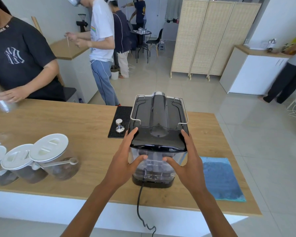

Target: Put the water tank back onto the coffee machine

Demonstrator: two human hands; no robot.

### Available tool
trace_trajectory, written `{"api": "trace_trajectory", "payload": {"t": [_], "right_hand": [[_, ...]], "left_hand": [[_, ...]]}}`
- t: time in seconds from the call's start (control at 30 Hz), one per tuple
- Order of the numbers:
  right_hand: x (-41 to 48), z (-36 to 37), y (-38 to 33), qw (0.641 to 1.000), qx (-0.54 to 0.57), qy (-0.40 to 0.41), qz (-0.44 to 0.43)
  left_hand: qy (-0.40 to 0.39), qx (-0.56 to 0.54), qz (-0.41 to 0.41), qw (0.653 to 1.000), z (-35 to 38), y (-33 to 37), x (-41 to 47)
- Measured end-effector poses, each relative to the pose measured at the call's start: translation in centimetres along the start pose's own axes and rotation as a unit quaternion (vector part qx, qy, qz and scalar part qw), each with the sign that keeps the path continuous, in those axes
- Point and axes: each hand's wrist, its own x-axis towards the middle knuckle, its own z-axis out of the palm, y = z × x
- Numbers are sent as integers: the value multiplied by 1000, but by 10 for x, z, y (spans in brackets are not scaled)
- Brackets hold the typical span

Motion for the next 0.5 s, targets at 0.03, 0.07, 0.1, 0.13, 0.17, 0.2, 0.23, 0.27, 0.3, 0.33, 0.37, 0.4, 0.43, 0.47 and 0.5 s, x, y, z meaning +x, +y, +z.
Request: {"api": "trace_trajectory", "payload": {"t": [0.03, 0.07, 0.1, 0.13, 0.17, 0.2, 0.23, 0.27, 0.3, 0.33, 0.37, 0.4, 0.43, 0.47, 0.5], "right_hand": [[0, 0, 0, 1000, 1, 0, 1], [-1, 0, 0, 1000, 4, 2, 5], [-2, 1, 0, 1000, 10, 5, 15], [-3, 2, 2, 1000, 16, 11, 23], [-6, 5, 6, 999, 25, 17, 36], [-9, 7, 11, 998, 31, 22, 50], [-14, 12, 18, 997, 31, 24, 64], [-19, 16, 26, 997, 19, 22, 77], [-24, 20, 35, 996, 2, 17, 88], [-30, 24, 45, 995, -11, 6, 98], [-36, 27, 53, 994, -25, -2, 111], [-41, 31, 63, 992, -47, -11, 118], [-46, 33, 73, 989, -75, -21, 128], [-50, 37, 85, 986, -91, -35, 132], [-54, 41, 94, 983, -120, -49, 130]], "left_hand": [[-3, 5, -7, 1000, 0, -2, -1], [-4, 12, -16, 1000, -1, -4, -2], [-4, 17, -23, 1000, -1, -6, -3], [-3, 19, -29, 999, 0, -10, -4], [-1, 18, -34, 999, 0, -12, -5], [-1, 15, -41, 999, 1, -15, -7], [-2, 13, -49, 999, 2, -18, -10], [-1, 12, -54, 998, 4, -23, -14], [-10, 21, -61, 998, 7, -31, -18], [-32, 24, -74, 996, 9, -41, -23], [-51, 28, -90, 994, 13, -51, -27], [-69, 34, -103, 992, 17, -60, -31], [-73, 45, -117, 989, 21, -70, -36], [-70, 52, -136, 987, 25, -80, -42], [-74, 66, -155, 983, 28, -85, -46]]}}
